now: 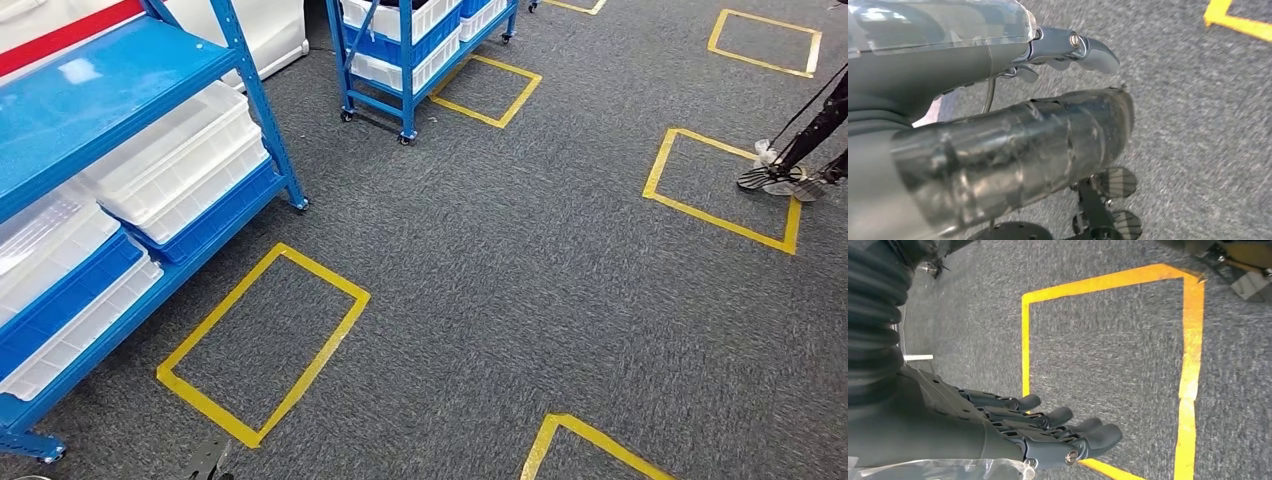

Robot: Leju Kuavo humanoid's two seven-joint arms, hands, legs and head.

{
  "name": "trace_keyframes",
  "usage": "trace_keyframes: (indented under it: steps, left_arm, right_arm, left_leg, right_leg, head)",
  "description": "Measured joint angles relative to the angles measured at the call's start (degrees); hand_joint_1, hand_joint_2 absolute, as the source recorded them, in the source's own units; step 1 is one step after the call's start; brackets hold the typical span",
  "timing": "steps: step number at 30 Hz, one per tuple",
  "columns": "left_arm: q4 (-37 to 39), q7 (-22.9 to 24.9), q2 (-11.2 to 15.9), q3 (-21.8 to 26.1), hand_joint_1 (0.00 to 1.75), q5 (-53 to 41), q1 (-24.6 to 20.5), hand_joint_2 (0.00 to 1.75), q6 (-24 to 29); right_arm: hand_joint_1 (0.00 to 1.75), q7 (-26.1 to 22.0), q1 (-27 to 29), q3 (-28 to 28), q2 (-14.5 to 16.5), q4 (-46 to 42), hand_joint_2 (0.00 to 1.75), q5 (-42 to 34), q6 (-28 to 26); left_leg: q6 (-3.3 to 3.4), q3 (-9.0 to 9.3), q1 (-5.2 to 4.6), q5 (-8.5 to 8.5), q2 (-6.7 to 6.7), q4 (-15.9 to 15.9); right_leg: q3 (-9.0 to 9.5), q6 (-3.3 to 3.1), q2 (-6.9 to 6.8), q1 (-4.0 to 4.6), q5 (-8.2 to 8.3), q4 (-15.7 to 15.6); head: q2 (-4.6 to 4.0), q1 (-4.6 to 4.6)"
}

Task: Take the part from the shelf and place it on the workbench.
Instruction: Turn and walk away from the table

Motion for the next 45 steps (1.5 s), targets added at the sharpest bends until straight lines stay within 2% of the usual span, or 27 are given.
trace_keyframes:
  steps: [2, 4, 6, 7, 8, 9, 11, 13, 15, 16, 18, 20, 22, 23, 24, 25, 27, 29, 31, 33, 35, 37, 38, 40, 42, 44, 45]
  left_arm:
    - [-0.06, 0.02, 0.05, -0.15, 0.0, 0.01, 0.22, 0.0, 0.08]
    - [-0.16, 0.02, 0.05, -0.29, 0.0, 0.01, 0.04, 0.0, 0.13]
    - [-0.21, 0.02, 0.06, -0.32, 0.0, 0.01, -0.06, 0.0, 0.15]
    - [-0.21, 0.02, 0.06, -0.32, 0.0, 0.01, 0.0, 0.0, 0.15]
    - [-0.21, 0.03, 0.06, -0.32, 0.0, 0.01, 0.08, 0.0, 0.15]
    - [-0.23, 0.03, 0.08, -0.32, 0.0, 0.01, 0.13, 0.0, 0.15]
    - [-0.33, 0.02, 0.12, -0.32, 0.0, 0.01, 0.06, 0.0, 0.16]
    - [-0.44, 0.01, 0.15, -0.32, 0.0, 0.01, 0.02, 0.0, 0.19]
    - [-0.48, 0.02, 0.16, -0.33, 0.0, 0.01, 0.2, 0.0, 0.2]
    - [-0.49, 0.02, 0.15, -0.33, 0.0, 0.01, 0.33, 0.0, 0.2]
    - [-0.51, 0.03, 0.14, -0.36, 0.0, 0.01, 0.26, 0.0, 0.21]
    - [-0.52, 0.04, 0.14, -0.42, 0.0, 0.01, -0.03, 0.0, 0.21]
    - [-0.54, 0.04, 0.15, -0.48, 0.0, 0.06, -0.15, 0.0, 0.26]
    - [-0.54, 0.04, 0.15, -0.55, 0.0, 0.13, -0.1, 0.0, 0.31]
    - [-0.54, 0.05, 0.14, -0.68, 0.0, 0.22, -0.05, 0.0, 0.38]
    - [-0.54, 0.07, 0.14, -0.84, 0.0, 0.37, 0.0, 0.0, 0.45]
    - [-0.55, 0.08, 0.13, -1.15, 0.0, 0.63, 0.0, 0.0, 0.53]
    - [-0.65, 0.1, 0.14, -1.32, 0.0, 0.81, 0.04, 0.0, 0.61]
    - [-0.75, 0.15, 0.22, -1.38, 0.0, 0.93, 0.32, 0.0, 0.69]
    - [-0.81, 0.2, 0.31, -1.54, 0.0, 0.99, 0.53, 0.0, 0.73]
    - [-0.89, 0.22, 0.33, -1.72, 0.0, 1.02, 0.36, 0.0, 0.72]
    - [-0.91, 0.22, 0.36, -1.74, 0.0, 1.02, 0.24, 0.0, 0.72]
    - [-0.91, 0.22, 0.36, -1.74, 0.0, 1.03, 0.33, 0.0, 0.72]
    - [-0.91, 0.22, 0.37, -1.74, 0.0, 1.03, 0.53, 0.0, 0.72]
    - [-0.96, 0.22, 0.45, -1.76, 0.0, 1.03, 0.54, 0.0, 0.72]
    - [-1.03, 0.22, 0.56, -1.81, 0.0, 1.03, 0.47, 0.0, 0.73]
    - [-1.03, 0.22, 0.6, -1.82, 0.0, 1.03, 0.52, 0.0, 0.73]
  right_arm:
    - [0.0, 0.04, 0.03, -0.01, 0.13, -0.03, 1.75, 0.0, -0.02]
    - [0.0, 0.07, 0.17, -0.02, 0.16, -0.03, 1.75, 0.0, -0.03]
    - [0.0, 0.09, 0.23, -0.02, 0.16, -0.01, 1.75, 0.0, -0.02]
    - [0.0, 0.09, 0.23, -0.02, 0.17, 0.0, 1.75, 0.0, -0.02]
    - [0.0, 0.09, 0.22, -0.02, 0.18, 0.0, 1.75, 0.0, -0.02]
    - [0.0, 0.09, 0.21, -0.02, 0.2, 0.0, 1.75, 0.0, -0.02]
    - [0.0, 0.09, 0.19, -0.02, 0.22, 0.0, 1.75, 0.0, -0.02]
    - [0.0, 0.09, 0.1, -0.02, 0.22, 0.0, 1.75, 0.0, -0.02]
    - [0.0, 0.09, -0.1, -0.02, 0.22, -0.03, 1.75, 0.0, -0.02]
    - [0.0, 0.09, -0.21, -0.02, 0.22, -0.05, 1.75, 0.0, -0.02]
    - [0.0, 0.09, -0.34, -0.02, 0.21, -0.1, 1.75, 0.0, -0.03]
    - [0.0, 0.09, -0.23, -0.02, 0.22, -0.1, 1.75, 0.0, -0.02]
    - [0.0, 0.1, 0.0, -0.02, 0.22, -0.08, 1.75, 0.01, 0.0]
    - [0.0, 0.1, 0.09, -0.02, 0.21, -0.07, 1.75, 0.01, -0.01]
    - [0.0, 0.11, 0.13, -0.03, 0.2, -0.07, 1.75, 0.01, -0.01]
    - [0.0, 0.11, 0.14, -0.03, 0.18, -0.07, 1.75, 0.0, -0.02]
    - [0.0, 0.11, 0.15, -0.05, 0.15, -0.05, 1.75, 0.0, -0.02]
    - [0.0, 0.1, 0.12, -0.05, 0.15, -0.04, 1.75, 0.0, -0.02]
    - [0.0, 0.09, 0.03, -0.04, 0.2, -0.06, 1.75, 0.0, -0.02]
    - [0.0, 0.09, 0.05, -0.05, 0.25, -0.09, 1.75, 0.0, -0.04]
    - [0.0, 0.09, 0.2, -0.07, 0.25, -0.09, 1.75, 0.0, -0.05]
    - [0.0, 0.09, 0.34, -0.07, 0.23, -0.07, 1.75, 0.0, -0.03]
    - [0.0, 0.09, 0.36, -0.07, 0.22, -0.07, 1.75, 0.0, -0.03]
    - [0.0, 0.09, 0.34, -0.07, 0.23, -0.07, 1.75, 0.0, -0.02]
    - [0.0, 0.09, 0.35, -0.07, 0.31, -0.06, 1.75, 0.0, -0.02]
    - [0.0, 0.09, 0.34, -0.07, 0.38, -0.05, 1.75, 0.0, -0.03]
    - [0.0, 0.09, 0.3, -0.07, 0.42, -0.05, 1.75, 0.0, -0.03]
  left_leg:
    - [-0.52, -1.08, -0.22, -1.47, 2.46, 2.11]
    - [-0.94, -4.1, -0.2, -4.93, 6.42, 8.5]
    - [-1.39, -7.42, 0.17, -7.46, 7.94, 15.27]
    - [-1.58, -7.91, 0.34, -7.27, 8.18, 16.28]
    - [-1.7, -7.16, 0.46, -5.94, 8.45, 14.88]
    - [-1.74, -5.24, 0.53, -3.8, 9.01, 11.25]
    - [-1.45, -0.95, 0.27, -0.62, 11.62, 3.12]
    - [-0.86, 0.66, -0.19, 0.0, 12.89, -0.11]
    - [-0.19, 0.56, -0.35, 0.1, 11.6, -0.26]
    - [0.17, 0.61, -0.27, 0.22, 10.99, -0.5]
    - [1.05, 0.81, 0.06, 0.58, 9.73, -1.08]
    - [1.55, 0.8, 0.12, 0.72, 8.39, -1.2]
    - [1.68, 0.79, 0.03, 0.66, 6.71, -1.03]
    - [1.67, 0.81, 0.0, 0.56, 5.8, -0.87]
    - [1.61, 0.84, 0.01, 0.44, 4.86, -0.66]
    - [1.47, 0.86, 0.05, 0.27, 3.96, -0.4]
    - [1.0, 0.63, 0.0, -0.09, 2.44, 0.22]
    - [0.39, 0.18, -0.03, -0.21, 1.23, 0.51]
    - [-0.26, -0.13, 0.14, -0.26, 0.39, 0.46]
    - [-0.84, -1.12, 0.06, -1.43, 2.77, 2.52]
    - [-1.24, -4.38, -0.03, -4.49, 6.65, 9.12]
    - [-1.47, -8.34, 0.11, -6.78, 8.08, 16.22]
    - [-1.45, -9.16, 0.15, -6.4, 8.24, 17.31]
    - [-0.97, -7.35, 0.01, -2.63, 8.9, 12.8]
    - [0.13, -3.66, -0.75, 0.65, 11.92, 5.2]
    - [1.06, -2.0, -1.6, 0.91, 14.11, 1.75]
    - [1.32, -1.87, -1.74, 0.64, 13.84, 1.35]
  right_leg:
    - [0.48, -0.64, -1.56, -0.28, 0.27, -0.85]
    - [0.79, -1.17, -3.3, -0.17, 0.26, -1.23]
    - [0.94, -1.31, -5.15, 0.0, 0.01, -1.21]
    - [1.07, -1.26, -5.98, 0.02, -0.14, -1.19]
    - [1.27, -1.14, -6.77, 0.01, -0.32, -1.17]
    - [1.57, -0.97, -7.52, -0.02, -0.55, -1.15]
    - [2.19, -0.49, -8.83, 0.11, -1.06, -1.08]
    - [2.54, 0.0, -9.86, 0.41, -1.39, -1.0]
    - [2.78, 0.53, -10.81, 0.52, -1.55, -1.07]
    - [2.87, 0.85, -10.46, 0.36, -1.85, -0.9]
    - [1.65, 1.34, -7.41, 0.04, -3.93, 2.06]
    - [-2.02, 1.48, -4.13, -0.08, -7.49, 9.37]
    - [-5.31, 1.53, -3.48, -0.07, -8.93, 15.19]
    - [-5.67, 1.5, -3.44, -0.08, -7.93, 15.27]
    - [-5.01, 1.42, -3.25, -0.11, -5.94, 13.19]
    - [-3.56, 1.3, -2.61, -0.19, -3.5, 9.51]
    - [-0.91, 1.05, -0.09, -0.39, -0.76, 3.0]
    - [-0.12, 0.75, 1.0, -0.37, -0.78, 1.05]
    - [0.11, 0.13, -0.32, -0.34, -0.75, 0.76]
    - [0.64, -0.65, -1.68, -0.45, -0.76, 0.22]
    - [1.25, -1.2, -3.28, -0.29, -1.06, -0.11]
    - [1.89, -1.38, -5.06, -0.03, -1.68, -0.12]
    - [2.33, -1.36, -5.89, 0.06, -2.07, -0.12]
    - [3.53, -1.25, -7.46, 0.21, -3.0, -0.14]
    - [4.59, -0.94, -8.97, 0.41, -4.02, -0.27]
    - [5.37, -0.34, -10.42, 0.58, -4.7, -0.63]
    - [5.89, 0.04, -11.0, 0.67, -4.75, -0.7]
  head:
    - [0.0, -0.16]
    - [-0.01, -0.32]
    - [-0.01, -0.34]
    - [-0.01, -0.34]
    - [-0.01, -0.35]
    - [-0.01, -0.35]
    - [-0.01, -0.34]
    - [-0.01, -0.3]
    - [0.0, -0.29]
    - [0.0, -0.29]
    - [-0.01, -0.27]
    - [-0.01, -0.25]
    - [0.0, -0.23]
    - [0.0, -0.23]
    - [0.0, -0.23]
    - [0.0, -0.22]
    - [-0.01, -0.25]
    - [-0.01, -0.26]
    - [-0.01, -0.26]
    - [-0.01, -0.39]
    - [-0.01, -0.51]
    - [0.0, -0.51]
    - [0.0, -0.51]
    - [0.0, -0.51]
    - [-0.01, -0.47]
    - [-0.01, -0.49]
    - [-0.01, -0.49]
